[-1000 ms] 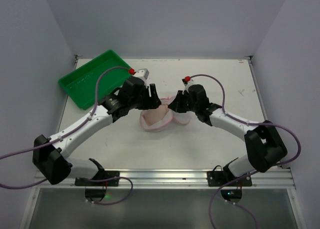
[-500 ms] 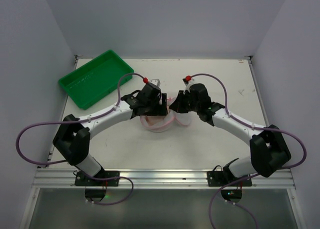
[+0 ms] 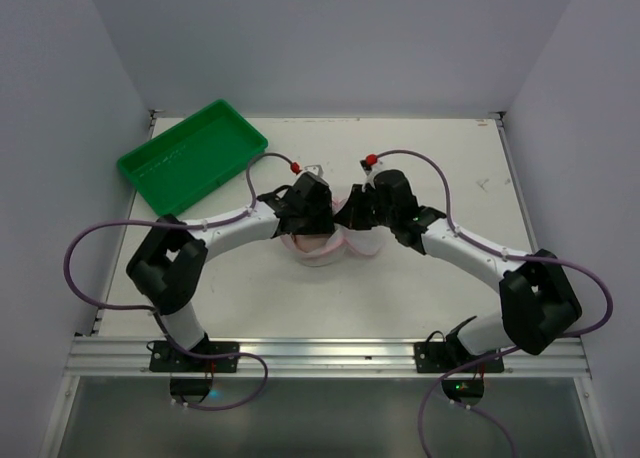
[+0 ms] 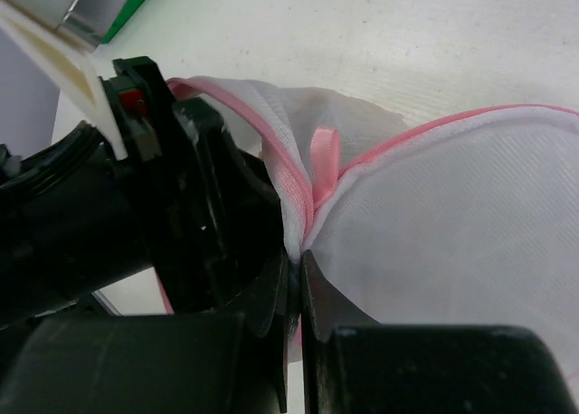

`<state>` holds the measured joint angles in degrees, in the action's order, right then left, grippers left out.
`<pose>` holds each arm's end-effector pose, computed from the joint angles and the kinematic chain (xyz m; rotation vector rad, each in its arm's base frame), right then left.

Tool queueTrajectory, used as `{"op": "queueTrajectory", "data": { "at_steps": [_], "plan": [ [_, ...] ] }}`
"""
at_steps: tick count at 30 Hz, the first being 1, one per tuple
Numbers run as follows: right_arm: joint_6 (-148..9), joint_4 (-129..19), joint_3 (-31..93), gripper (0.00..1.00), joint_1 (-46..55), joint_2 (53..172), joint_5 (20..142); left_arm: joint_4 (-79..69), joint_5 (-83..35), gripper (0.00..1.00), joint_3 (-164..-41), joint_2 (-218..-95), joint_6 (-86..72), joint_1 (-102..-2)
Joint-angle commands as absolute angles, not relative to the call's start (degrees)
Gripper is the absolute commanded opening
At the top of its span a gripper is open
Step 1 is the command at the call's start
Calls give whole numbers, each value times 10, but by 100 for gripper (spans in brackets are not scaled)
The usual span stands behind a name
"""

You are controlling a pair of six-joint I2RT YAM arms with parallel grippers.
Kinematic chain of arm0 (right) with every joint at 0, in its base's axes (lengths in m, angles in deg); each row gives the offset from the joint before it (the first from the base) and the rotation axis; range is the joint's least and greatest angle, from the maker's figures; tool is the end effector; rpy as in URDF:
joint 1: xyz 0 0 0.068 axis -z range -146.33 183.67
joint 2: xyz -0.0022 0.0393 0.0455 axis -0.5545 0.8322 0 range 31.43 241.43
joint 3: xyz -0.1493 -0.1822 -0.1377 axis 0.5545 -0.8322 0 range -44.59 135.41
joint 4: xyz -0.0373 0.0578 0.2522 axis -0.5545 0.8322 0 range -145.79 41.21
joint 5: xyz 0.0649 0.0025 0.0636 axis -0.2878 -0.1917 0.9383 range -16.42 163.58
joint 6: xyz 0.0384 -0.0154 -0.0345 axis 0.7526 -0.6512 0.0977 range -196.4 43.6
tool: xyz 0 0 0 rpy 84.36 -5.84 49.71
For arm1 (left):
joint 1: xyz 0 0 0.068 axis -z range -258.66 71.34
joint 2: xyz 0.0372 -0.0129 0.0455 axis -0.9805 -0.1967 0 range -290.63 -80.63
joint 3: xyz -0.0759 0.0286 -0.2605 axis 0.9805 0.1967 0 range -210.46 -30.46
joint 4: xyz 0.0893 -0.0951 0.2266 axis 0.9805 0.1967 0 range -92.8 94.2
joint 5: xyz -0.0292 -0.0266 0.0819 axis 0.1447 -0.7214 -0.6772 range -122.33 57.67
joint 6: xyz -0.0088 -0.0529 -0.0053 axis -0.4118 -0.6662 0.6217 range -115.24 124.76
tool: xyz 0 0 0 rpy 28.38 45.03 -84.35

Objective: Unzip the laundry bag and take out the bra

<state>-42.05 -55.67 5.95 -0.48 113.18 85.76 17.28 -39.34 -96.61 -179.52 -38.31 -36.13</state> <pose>0.2569 0.1833 0.2426 -0.1309 2.2451 0.9080 0.2723 -0.2437 0.2053 -0.0645 2.5455 -0.4673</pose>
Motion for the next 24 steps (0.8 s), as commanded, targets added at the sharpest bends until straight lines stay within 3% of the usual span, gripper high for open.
{"op": "queueTrajectory", "data": {
  "at_steps": [1,2,5,7,19,24],
  "plan": [
    [-403,-569,75,0,-24,1120,889,140,-426,56,-945,-1814,-402,-359],
    [-403,-568,76,0,-25,1117,888,133,-427,49,-943,-1815,-404,-359],
    [-408,-561,75,0,-28,1113,869,130,-427,11,-937,-1809,-402,-359],
    [-409,-540,74,0,-26,1116,846,131,-423,0,-935,-1786,-396,-359],
    [-402,-477,67,0,-25,1121,765,114,-290,0,-887,-1510,-363,-371],
    [-407,-473,63,0,-25,1125,759,70,-212,0,-906,-1445,-400,-433]
  ]
}}
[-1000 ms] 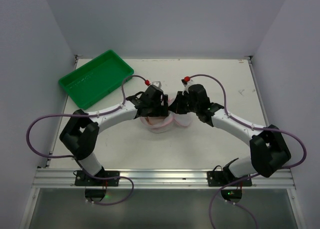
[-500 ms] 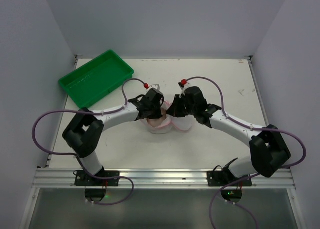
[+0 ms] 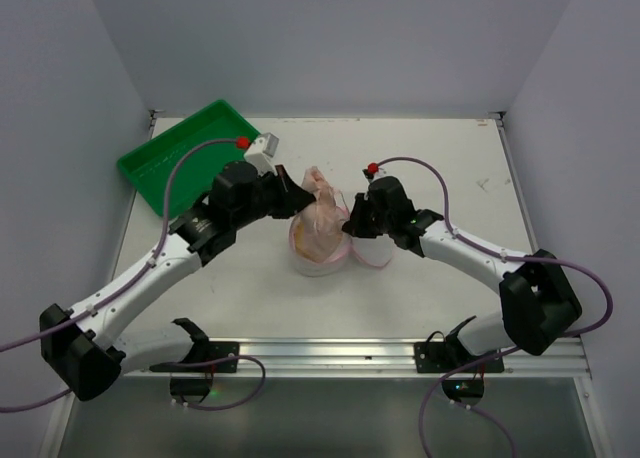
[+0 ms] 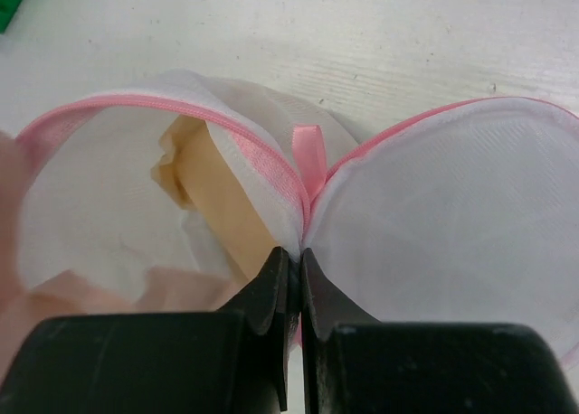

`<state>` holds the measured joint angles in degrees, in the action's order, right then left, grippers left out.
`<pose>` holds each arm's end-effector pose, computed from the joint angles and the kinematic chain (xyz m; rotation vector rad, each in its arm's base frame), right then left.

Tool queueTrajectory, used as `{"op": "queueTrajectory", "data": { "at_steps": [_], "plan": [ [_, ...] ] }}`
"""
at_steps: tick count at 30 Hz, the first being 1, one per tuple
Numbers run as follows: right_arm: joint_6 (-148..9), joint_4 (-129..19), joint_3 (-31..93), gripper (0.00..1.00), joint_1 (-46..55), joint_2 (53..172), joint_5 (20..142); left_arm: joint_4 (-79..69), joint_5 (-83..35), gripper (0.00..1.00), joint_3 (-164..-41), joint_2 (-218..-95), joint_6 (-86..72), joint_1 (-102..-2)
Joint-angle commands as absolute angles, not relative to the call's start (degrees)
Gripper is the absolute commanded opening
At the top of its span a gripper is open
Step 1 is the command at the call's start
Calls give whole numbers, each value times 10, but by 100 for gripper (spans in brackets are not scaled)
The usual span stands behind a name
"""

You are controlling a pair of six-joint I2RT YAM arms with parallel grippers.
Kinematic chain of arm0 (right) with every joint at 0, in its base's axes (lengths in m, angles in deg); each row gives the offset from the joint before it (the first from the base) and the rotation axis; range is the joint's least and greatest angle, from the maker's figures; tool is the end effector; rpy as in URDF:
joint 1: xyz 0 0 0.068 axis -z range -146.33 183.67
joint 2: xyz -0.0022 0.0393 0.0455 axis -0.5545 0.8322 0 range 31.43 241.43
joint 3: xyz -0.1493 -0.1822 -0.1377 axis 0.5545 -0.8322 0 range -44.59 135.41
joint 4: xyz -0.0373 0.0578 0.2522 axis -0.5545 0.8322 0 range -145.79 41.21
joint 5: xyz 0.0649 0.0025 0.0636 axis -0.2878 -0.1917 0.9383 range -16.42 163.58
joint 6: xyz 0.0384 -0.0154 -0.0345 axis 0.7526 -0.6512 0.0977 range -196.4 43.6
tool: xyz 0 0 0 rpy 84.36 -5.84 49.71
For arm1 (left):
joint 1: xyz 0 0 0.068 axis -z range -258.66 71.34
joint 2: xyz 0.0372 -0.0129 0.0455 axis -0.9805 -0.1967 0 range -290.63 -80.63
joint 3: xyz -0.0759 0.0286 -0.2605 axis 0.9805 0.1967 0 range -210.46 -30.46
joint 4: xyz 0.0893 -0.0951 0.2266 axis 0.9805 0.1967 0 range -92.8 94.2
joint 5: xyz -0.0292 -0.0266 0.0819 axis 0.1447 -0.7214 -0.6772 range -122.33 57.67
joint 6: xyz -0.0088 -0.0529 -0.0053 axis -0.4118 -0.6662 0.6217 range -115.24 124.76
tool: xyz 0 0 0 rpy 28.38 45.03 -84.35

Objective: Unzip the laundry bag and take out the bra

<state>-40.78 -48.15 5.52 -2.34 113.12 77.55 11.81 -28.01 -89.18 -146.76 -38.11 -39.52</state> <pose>0.2466 0.1823 0.2284 -0.0471 2.3624 0.7225 0.2042 -0.1694 0.3419 -0.0150 2.0955 -0.9863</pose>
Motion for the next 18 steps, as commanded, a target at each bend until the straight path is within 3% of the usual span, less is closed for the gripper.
{"op": "queueTrajectory", "data": {
  "at_steps": [1,4,8,18],
  "plan": [
    [-409,-470,64,0,-25,1127,760,58,-200,0,-913,-1441,-403,-448],
    [-412,-467,61,0,-25,1128,765,85,-193,0,-979,-1445,-384,-501],
    [-417,-467,57,0,-25,1122,768,168,-311,0,-1145,-1497,-288,-539],
    [-435,-456,74,0,-24,1100,810,145,-510,0,-1296,-1638,-141,-634]
  ]
}}
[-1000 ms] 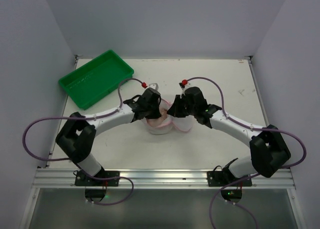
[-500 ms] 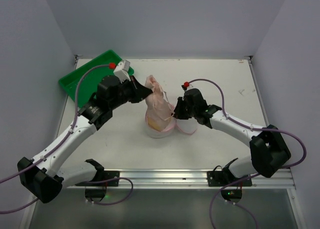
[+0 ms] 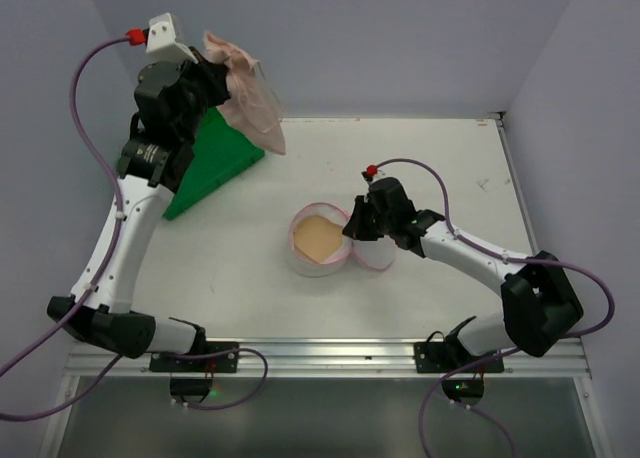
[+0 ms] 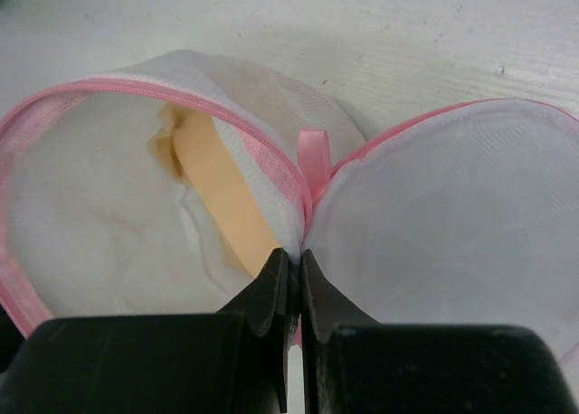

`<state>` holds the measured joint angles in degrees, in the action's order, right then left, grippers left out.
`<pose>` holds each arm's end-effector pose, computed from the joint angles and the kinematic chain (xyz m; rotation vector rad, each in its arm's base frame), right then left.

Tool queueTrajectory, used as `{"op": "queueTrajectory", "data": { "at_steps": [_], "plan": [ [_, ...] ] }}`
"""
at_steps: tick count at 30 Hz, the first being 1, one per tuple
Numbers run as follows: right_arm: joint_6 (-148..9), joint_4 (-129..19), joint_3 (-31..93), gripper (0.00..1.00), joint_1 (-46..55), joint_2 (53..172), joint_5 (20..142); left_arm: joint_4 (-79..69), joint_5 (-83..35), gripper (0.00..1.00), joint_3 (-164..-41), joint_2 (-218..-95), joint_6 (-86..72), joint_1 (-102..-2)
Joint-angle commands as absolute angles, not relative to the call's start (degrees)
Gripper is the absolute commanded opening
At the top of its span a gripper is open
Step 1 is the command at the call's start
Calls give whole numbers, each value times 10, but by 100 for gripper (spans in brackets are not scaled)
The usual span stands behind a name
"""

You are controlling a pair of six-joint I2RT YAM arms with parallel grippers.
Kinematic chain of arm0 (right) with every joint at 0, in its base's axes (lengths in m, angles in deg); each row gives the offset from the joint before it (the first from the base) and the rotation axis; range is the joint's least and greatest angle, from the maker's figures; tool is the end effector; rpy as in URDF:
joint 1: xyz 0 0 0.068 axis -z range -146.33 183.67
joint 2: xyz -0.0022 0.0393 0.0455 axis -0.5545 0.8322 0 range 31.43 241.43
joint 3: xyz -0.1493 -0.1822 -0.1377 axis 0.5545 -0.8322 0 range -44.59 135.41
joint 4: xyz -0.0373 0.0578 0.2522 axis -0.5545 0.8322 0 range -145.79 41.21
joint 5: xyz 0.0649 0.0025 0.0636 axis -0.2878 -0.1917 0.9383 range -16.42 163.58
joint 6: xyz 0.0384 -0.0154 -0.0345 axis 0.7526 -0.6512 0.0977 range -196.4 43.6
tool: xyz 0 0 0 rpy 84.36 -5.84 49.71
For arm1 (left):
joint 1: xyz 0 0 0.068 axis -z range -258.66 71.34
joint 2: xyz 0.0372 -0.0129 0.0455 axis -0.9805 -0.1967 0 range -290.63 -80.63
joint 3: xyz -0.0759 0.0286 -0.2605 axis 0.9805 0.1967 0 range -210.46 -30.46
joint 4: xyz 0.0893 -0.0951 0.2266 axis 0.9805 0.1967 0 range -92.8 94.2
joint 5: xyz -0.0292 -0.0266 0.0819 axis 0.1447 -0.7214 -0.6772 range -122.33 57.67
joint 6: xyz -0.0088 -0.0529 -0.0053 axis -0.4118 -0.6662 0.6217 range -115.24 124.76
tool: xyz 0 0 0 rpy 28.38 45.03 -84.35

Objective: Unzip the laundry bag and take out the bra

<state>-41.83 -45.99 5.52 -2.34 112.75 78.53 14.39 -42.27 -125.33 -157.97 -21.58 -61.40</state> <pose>0.2435 0.1808 0.2271 -0.0775 2.3943 0.7149 0.2756 -0.0791 0.5028 -0.2625 1.5616 -0.4618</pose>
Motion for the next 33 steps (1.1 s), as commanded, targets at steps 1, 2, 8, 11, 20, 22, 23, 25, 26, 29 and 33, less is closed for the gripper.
{"op": "queueTrajectory", "data": {
  "at_steps": [1,2,8,11,20,22,23,25,26,29,33],
  "plan": [
    [-439,-453,74,0,-25,1097,813,146,-519,0,-1304,-1651,-133,-648],
    [-441,-452,76,0,-25,1093,820,142,-532,0,-1311,-1663,-123,-656],
    [-462,-445,82,0,-25,1089,836,121,-511,0,-1330,-1765,-144,-750],
    [-463,-448,76,0,-25,1094,836,105,-505,0,-1340,-1820,-147,-785],
    [-468,-444,72,0,-25,1103,839,79,-458,0,-1378,-1980,-153,-843],
    [-465,-445,72,0,-24,1107,840,77,-425,0,-1376,-2011,-161,-842],
    [-465,-445,74,0,-25,1109,842,77,-400,0,-1373,-2021,-172,-842],
    [-463,-446,75,0,-25,1112,843,82,-377,0,-1373,-2050,-188,-842],
    [-464,-446,76,0,-25,1113,844,83,-354,4,-1373,-2060,-191,-842],
    [-470,-443,80,0,-25,1114,841,85,-309,32,-1373,-2082,-204,-842],
    [-478,-440,79,0,-24,1116,826,106,-295,79,-1371,-2054,-207,-841]
  ]
}}
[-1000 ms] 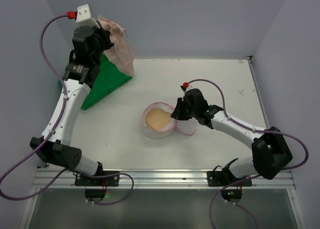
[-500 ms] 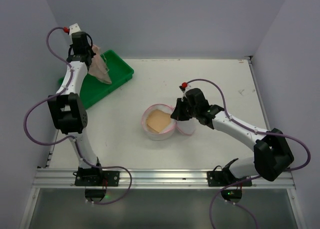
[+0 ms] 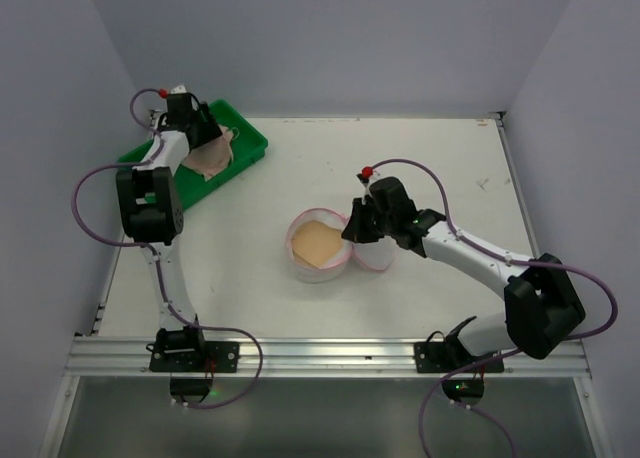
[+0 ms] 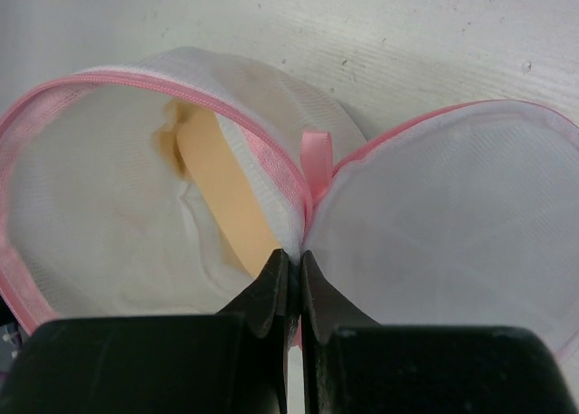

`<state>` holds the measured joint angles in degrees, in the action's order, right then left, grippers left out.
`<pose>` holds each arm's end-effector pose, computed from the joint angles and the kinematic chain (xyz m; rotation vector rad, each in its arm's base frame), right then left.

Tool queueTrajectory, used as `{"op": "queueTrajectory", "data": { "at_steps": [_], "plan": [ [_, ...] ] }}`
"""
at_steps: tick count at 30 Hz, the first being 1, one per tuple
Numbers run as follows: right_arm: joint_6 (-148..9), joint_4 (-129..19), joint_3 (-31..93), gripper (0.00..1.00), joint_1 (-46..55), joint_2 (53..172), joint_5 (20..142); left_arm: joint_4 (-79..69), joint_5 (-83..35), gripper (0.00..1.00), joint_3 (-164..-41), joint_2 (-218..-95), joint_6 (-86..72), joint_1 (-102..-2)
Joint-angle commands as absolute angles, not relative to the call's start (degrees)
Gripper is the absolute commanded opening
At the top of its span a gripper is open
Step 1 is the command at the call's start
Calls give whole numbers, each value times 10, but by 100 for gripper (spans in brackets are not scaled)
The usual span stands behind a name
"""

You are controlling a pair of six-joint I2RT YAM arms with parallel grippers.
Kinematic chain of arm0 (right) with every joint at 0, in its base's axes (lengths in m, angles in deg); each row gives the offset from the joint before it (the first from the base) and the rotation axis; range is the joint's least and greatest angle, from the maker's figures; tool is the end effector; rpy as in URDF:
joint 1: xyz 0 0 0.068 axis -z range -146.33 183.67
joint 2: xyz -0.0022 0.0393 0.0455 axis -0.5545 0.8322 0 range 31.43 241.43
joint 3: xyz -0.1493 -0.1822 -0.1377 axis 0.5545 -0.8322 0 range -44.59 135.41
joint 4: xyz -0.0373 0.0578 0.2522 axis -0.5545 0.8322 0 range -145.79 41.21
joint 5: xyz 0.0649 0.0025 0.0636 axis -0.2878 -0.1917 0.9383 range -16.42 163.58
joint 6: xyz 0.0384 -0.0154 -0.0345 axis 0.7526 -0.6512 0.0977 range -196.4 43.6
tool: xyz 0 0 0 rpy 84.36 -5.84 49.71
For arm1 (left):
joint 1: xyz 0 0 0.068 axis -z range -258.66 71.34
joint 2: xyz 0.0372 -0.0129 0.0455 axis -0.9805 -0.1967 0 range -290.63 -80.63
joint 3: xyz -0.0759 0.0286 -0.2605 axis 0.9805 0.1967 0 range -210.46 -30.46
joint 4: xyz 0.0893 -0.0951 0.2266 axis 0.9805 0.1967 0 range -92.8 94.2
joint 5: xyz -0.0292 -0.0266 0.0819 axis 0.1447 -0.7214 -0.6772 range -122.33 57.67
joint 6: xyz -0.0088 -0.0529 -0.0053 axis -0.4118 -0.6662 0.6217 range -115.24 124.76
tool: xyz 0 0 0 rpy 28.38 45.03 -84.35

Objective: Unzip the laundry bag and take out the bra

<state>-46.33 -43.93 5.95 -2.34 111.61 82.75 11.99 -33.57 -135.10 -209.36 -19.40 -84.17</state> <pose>0.2387 0.1805 0.2324 -0.2119 2.4007 0.7534 0.5162 0.0507 0.2055 -0.5883 2.1753 -0.1504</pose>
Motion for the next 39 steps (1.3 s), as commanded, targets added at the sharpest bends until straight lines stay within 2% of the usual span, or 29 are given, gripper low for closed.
{"op": "queueTrajectory", "data": {
  "at_steps": [1,4,9,15,16,18,22,27,35,37,39],
  "plan": [
    [-480,-440,80,0,-25,1116,825,120,-292,90,-1366,-2044,-211,-841],
    [-484,-441,80,0,-25,1112,822,152,-281,98,-1336,-1982,-223,-835],
    [-492,-443,80,0,-25,1109,805,213,-291,98,-1262,-1830,-231,-781],
    [-508,-453,87,0,-25,1112,786,231,-286,90,-1116,-1658,-267,-608],
    [-511,-453,88,0,-25,1116,787,210,-278,84,-1067,-1639,-277,-560],
    [-512,-458,88,0,-25,1117,788,204,-278,79,-1037,-1600,-311,-510],
    [-513,-464,87,0,-25,1116,784,205,-293,73,-1005,-1579,-359,-396],
    [-512,-463,84,0,-24,1120,783,179,-321,65,-984,-1600,-379,-329],
    [-500,-472,64,0,-25,1115,788,137,-350,60,-921,-1686,-403,-322],
    [-499,-475,55,0,-25,1111,794,142,-372,60,-922,-1708,-404,-324],
    [-498,-476,52,0,-25,1110,798,150,-402,64,-926,-1742,-403,-326]
  ]
}}
